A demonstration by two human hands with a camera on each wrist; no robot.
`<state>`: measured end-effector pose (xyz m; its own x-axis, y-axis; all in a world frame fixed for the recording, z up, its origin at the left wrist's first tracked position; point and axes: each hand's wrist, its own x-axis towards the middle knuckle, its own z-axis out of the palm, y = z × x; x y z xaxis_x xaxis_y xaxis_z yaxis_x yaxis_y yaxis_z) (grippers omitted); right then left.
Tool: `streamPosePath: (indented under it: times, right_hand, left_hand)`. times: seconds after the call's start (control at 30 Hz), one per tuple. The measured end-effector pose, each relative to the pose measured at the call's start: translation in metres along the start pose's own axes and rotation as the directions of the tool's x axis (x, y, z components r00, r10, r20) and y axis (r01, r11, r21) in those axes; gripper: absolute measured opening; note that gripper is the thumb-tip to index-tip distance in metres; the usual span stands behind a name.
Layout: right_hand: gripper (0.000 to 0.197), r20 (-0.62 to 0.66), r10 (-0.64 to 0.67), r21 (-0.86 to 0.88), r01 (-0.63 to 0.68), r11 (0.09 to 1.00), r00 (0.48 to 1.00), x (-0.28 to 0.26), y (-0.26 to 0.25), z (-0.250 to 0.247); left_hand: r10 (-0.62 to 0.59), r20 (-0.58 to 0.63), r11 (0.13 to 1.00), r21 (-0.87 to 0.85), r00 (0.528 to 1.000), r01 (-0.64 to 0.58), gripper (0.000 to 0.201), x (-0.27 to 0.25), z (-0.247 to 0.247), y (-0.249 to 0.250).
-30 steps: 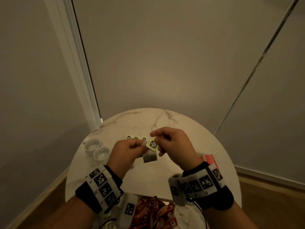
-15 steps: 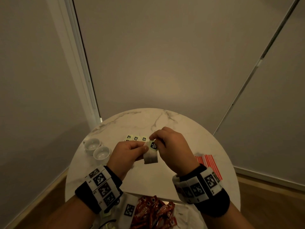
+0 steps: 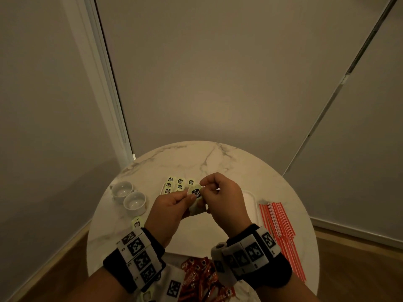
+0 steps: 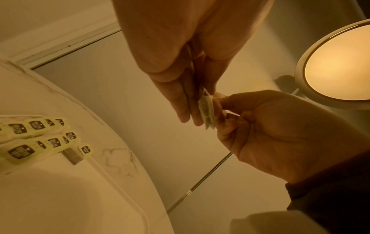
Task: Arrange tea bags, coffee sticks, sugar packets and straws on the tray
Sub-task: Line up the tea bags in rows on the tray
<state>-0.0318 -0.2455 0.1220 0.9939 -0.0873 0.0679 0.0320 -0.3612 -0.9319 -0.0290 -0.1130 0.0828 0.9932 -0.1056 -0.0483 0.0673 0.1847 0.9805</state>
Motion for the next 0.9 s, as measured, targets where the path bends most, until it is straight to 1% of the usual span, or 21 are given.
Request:
streamPosePath:
  times: [0.1, 0.17, 0.2, 0.27, 0.37, 0.43, 0.5, 0.57, 0.67, 0.73, 0.8, 0.87, 0.9]
  right_hand:
    - [0.012, -0.001, 0.065, 0.179, -0.063, 0.982, 0.998, 0.0, 0.002, 0.004]
    - [0.01, 0.003, 0.1, 0.248, -0.098, 0.964, 0.995, 0.002, 0.006, 0.006]
    - [0.009, 0.008, 0.107, 0.254, -0.105, 0.961, 0.994, 0.003, 0.009, 0.008]
    - [0.009, 0.011, 0.091, 0.199, -0.092, 0.976, 0.996, 0.006, 0.016, 0.011]
    - [0.011, -0.008, 0.038, 0.06, -0.038, 0.997, 0.999, 0.011, 0.024, 0.016]
    - [0.009, -0.008, 0.038, -0.018, -0.039, 0.999, 0.999, 0.015, 0.031, 0.019]
    - [0.009, 0.016, 0.048, -0.06, -0.047, 0.997, 0.999, 0.02, 0.039, 0.022]
    - [0.005, 0.055, 0.064, -0.065, -0.06, 0.996, 0.996, 0.026, 0.044, 0.024]
    - [0.004, 0.11, 0.103, -0.036, -0.1, 0.994, 0.989, 0.036, 0.053, 0.024]
    - [0.006, 0.127, 0.154, -0.021, -0.153, 0.988, 0.98, 0.045, 0.064, 0.027]
    - [0.008, 0.161, 0.238, -0.025, -0.237, 0.971, 0.958, 0.054, 0.077, 0.033]
    - [0.009, 0.181, 0.313, -0.041, -0.311, 0.95, 0.932, 0.063, 0.092, 0.042]
    - [0.009, 0.18, 0.335, -0.049, -0.332, 0.942, 0.925, 0.069, 0.101, 0.046]
  left_hand:
    - [-0.029, -0.002, 1.0, 0.01, 1.0, 0.029, 0.02, 0.002, -0.001, -0.006]
    - [-0.049, 0.004, 0.999, 0.003, 0.999, 0.049, 0.021, 0.003, -0.003, -0.009]
    - [-0.061, 0.01, 0.998, 0.005, 0.998, 0.061, 0.023, 0.004, -0.004, -0.01]
    - [-0.09, 0.026, 0.996, -0.008, 0.996, 0.09, 0.026, 0.006, -0.005, -0.01]
    - [-0.155, 0.069, 0.983, -0.084, 0.985, 0.161, 0.026, 0.012, -0.008, -0.01]
    - [-0.203, 0.094, 0.967, -0.14, 0.975, 0.215, 0.026, 0.017, -0.012, -0.011]
    - [-0.236, 0.114, 0.956, -0.152, 0.965, 0.251, 0.027, 0.022, -0.018, -0.015]
    - [-0.258, 0.136, 0.955, -0.112, 0.956, 0.274, 0.027, 0.026, -0.023, -0.017]
    - [-0.299, 0.161, 0.954, 0.018, 0.941, 0.3, 0.02, 0.031, -0.029, -0.025]
    - [-0.34, 0.125, 0.939, 0.095, 0.932, 0.329, 0.016, 0.036, -0.034, -0.035]
    - [-0.39, 0.071, 0.915, 0.137, 0.918, 0.379, 0.014, 0.042, -0.037, -0.049]
    - [-0.444, 0.038, 0.886, 0.165, 0.895, 0.432, 0.015, 0.047, -0.039, -0.063]
    - [-0.472, 0.041, 0.871, 0.176, 0.881, 0.459, 0.016, 0.05, -0.041, -0.071]
